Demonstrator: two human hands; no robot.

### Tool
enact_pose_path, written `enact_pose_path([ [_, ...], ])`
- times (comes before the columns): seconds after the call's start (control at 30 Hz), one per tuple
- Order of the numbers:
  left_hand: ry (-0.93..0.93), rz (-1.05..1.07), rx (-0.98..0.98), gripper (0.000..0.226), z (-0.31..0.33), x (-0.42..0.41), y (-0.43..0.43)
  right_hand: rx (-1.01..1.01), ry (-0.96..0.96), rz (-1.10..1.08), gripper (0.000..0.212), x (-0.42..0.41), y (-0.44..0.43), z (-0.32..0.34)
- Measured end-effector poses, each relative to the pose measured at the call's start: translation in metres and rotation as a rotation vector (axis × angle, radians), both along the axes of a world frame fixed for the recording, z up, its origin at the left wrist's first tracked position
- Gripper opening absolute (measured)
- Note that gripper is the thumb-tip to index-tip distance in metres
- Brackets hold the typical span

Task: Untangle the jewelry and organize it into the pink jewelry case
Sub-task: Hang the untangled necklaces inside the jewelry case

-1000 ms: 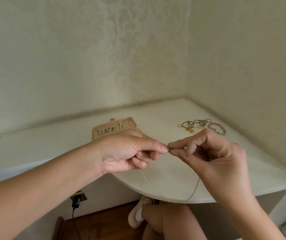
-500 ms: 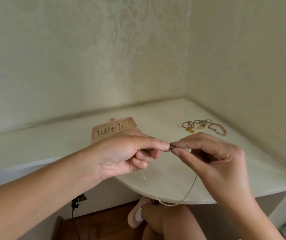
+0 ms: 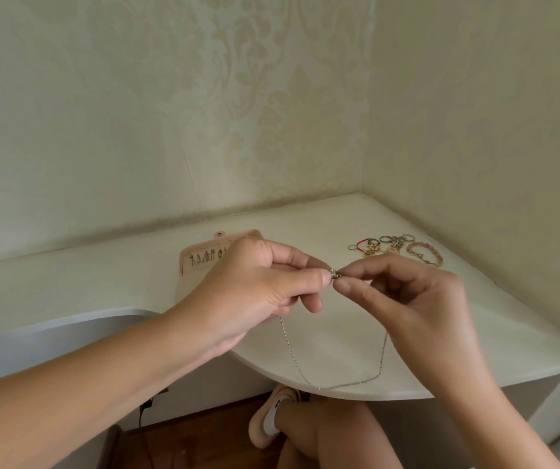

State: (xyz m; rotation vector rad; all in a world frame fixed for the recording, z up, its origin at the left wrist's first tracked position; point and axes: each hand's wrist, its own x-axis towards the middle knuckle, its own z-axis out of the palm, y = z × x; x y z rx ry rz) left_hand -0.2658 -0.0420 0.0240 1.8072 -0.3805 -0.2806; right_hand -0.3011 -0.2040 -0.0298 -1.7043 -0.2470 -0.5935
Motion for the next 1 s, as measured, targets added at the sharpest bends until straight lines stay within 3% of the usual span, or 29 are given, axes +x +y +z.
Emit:
enact_pose_path([
  [0.07, -0.132, 0.009, 0.081, 0.005, -0.002, -0.001, 0.001, 0.157, 0.245, 0.136, 0.018, 0.0, -0.002, 0.002],
  [0.17, -0.27, -0.01, 0.177, 0.004, -0.004, -0.004, 0.002, 0.302, 0.459, 0.31, 0.022, 0.002, -0.002, 0.005],
  [0.33, -0.333, -0.021, 0.283, 0.004, -0.007, -0.005, 0.006, 0.354, 0.6, 0.432, 0.02, 0.006, -0.004, 0.003],
  [0.43, -0.259, -0.05, 0.258, 0.005, -0.006, -0.002, 0.009, 0.373, 0.615, 0.449, 0.018, 0.006, -0.006, 0.003],
  [0.67, 0.265, 0.005, -0.116, 0.014, -0.005, 0.004, 0.009, 0.329, 0.349, 0.237, 0.016, -0.004, 0.002, 0.003],
  [0.8, 0.561, -0.048, -0.176, 0.008, -0.002, 0.002, 0.009, 0.048, 0.032, 0.057, 0.009, -0.005, -0.001, -0.003],
  [1.0, 0.627, -0.11, -0.19, 0.008, 0.001, -0.001, 0.008, -0.443, -0.433, -0.107, 0.011, -0.001, -0.01, -0.01],
])
